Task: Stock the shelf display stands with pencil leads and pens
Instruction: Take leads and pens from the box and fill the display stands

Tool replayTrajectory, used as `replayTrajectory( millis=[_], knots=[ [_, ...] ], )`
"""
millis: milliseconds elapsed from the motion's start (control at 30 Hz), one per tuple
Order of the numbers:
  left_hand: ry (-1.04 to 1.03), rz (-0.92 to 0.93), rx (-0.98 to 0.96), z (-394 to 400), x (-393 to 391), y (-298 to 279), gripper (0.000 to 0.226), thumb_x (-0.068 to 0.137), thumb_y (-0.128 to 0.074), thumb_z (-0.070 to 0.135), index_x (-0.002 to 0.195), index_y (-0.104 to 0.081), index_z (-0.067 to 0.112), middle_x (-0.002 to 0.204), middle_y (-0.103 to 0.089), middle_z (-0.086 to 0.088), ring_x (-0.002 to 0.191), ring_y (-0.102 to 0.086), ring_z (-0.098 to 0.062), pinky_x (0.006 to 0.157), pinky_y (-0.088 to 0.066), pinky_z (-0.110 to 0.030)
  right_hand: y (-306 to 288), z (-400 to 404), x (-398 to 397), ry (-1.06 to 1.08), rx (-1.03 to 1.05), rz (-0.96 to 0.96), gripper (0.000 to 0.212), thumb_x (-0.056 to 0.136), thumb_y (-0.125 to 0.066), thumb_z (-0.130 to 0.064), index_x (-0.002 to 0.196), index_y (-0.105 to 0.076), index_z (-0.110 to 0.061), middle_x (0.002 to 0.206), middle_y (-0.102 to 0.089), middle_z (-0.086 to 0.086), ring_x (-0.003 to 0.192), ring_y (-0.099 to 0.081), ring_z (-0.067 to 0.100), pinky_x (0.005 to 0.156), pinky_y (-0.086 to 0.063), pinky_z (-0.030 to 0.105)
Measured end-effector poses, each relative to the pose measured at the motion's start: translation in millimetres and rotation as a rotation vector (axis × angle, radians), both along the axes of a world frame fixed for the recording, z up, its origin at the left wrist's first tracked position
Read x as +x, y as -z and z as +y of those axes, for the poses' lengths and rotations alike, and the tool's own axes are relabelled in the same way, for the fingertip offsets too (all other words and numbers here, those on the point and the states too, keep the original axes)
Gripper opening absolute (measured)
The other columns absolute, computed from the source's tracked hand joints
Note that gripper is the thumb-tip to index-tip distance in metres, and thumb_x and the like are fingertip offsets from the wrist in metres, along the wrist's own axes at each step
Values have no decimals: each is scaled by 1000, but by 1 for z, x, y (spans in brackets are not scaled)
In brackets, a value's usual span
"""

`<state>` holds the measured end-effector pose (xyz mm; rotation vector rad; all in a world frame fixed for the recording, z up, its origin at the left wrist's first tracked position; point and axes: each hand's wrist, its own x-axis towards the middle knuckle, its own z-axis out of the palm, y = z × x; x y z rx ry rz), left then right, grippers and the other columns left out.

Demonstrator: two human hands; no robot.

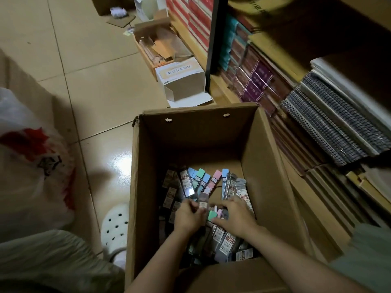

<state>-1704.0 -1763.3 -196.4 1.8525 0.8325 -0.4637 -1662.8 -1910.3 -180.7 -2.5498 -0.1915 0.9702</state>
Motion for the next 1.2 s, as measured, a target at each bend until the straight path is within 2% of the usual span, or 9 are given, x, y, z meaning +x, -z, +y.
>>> replayTrajectory(
  millis=[200,400,533,700,800,900,1000,1100,1200],
  knots=[
    [-193,-46,-11,18,6,4,9,95,-56,11,102,-50,11,95,-61,-7,88,-60,-21,78,-49,-33,3,20,-3,-242,-206,-103,70,72,-70,-64,132,-57,-29,137,-37,0,131,-27,22,107,-29,40],
    [-131,-50,-80,15,0,11,10,96,-55,12,102,-54,20,92,-62,3,86,-62,-13,77,-55,-31,5,25,3,-48,-101,-104,59,73,-76,-53,119,-60,-21,130,-50,-2,124,-43,20,104,-37,38],
    [-129,-139,-103,12,12,0,14,97,-54,18,111,-54,21,99,-67,-2,90,-66,-18,84,-56,-44,-20,18,19,202,214,-42,33,89,-70,-25,116,-52,-19,105,-64,6,83,-64,23,80,-55,42],
    [-108,-309,-260,-4,39,-40,11,100,-47,17,110,-51,19,104,-65,-9,91,-68,-20,82,-57,-43,-72,1,48,238,211,-298,27,94,-61,-26,118,-49,-27,92,-59,2,71,-58,14,57,-48,27],
    [-22,-427,-456,-12,67,-88,15,102,-44,17,116,-48,18,90,-67,-3,69,-68,-6,56,-55,-23,-133,-14,76,200,231,-529,40,89,-68,-23,121,-44,-24,102,-51,-8,86,-52,6,59,-37,9],
    [164,-524,-559,-16,102,-153,13,103,-42,20,115,-45,23,81,-67,-3,65,-65,-12,58,-55,-26,-209,-31,97,162,273,-693,39,87,-71,-23,113,-41,-20,101,-60,-4,87,-63,11,62,-52,18],
    [390,-643,-457,-18,134,-219,13,102,-42,21,115,-46,24,90,-67,-9,75,-63,-20,65,-54,-35,-275,-48,104,112,271,-836,37,87,-71,-24,109,-43,-17,93,-64,1,80,-64,15,66,-56,32],
    [629,-738,-238,-16,151,-272,20,102,-41,19,123,-40,20,109,-63,-22,87,-63,-32,70,-53,-51,-320,-63,103,121,280,-961,33,88,-71,-24,105,-42,-22,85,-58,-11,71,-56,1,62,-50,15],
    [742,-826,-226,-14,157,-303,24,102,-40,15,124,-37,25,97,-62,-6,69,-64,-5,55,-54,-26,-349,-74,99,177,291,-1025,32,88,-71,-26,104,-42,-25,83,-61,-8,70,-59,1,57,-46,14]
  ],
)
